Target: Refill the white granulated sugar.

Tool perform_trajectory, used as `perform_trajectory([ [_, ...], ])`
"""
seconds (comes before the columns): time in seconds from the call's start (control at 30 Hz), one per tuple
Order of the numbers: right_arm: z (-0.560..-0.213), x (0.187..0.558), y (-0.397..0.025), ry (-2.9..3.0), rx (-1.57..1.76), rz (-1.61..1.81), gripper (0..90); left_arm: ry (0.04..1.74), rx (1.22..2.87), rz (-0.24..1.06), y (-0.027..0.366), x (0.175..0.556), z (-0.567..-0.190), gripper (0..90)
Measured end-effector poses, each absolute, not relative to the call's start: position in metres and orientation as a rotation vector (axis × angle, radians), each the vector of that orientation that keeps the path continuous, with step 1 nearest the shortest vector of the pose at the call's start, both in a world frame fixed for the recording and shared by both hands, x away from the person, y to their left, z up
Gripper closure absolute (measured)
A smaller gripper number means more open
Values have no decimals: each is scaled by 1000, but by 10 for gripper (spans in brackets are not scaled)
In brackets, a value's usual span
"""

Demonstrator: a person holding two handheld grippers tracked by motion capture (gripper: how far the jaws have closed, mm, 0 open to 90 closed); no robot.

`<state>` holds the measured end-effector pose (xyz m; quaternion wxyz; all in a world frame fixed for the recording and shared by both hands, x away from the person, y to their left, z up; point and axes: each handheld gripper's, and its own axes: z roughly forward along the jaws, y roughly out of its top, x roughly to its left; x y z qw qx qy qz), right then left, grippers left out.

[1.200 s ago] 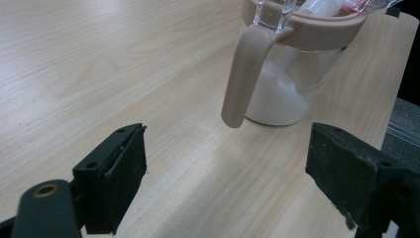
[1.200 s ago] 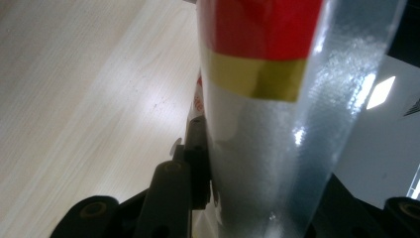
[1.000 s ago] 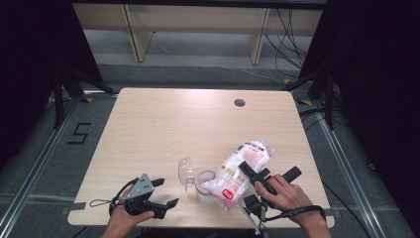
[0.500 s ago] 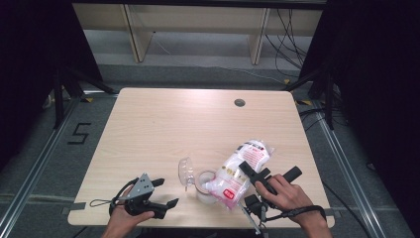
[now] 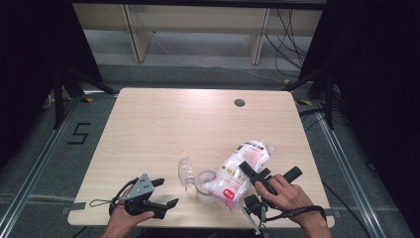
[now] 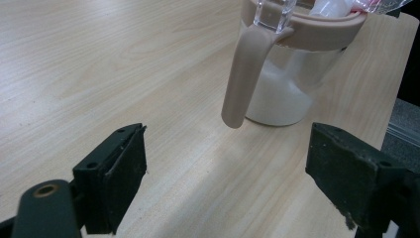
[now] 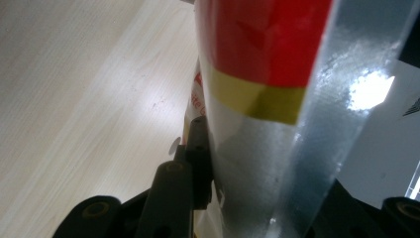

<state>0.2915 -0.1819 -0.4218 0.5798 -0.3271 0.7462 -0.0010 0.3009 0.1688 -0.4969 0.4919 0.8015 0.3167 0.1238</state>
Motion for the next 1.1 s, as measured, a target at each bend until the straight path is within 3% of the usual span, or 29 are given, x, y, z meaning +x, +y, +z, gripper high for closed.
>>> perform_trajectory([
  [1.1,-421,292,-181,1750,-776,-9,734,768,1945,300,169,301,-497,154],
])
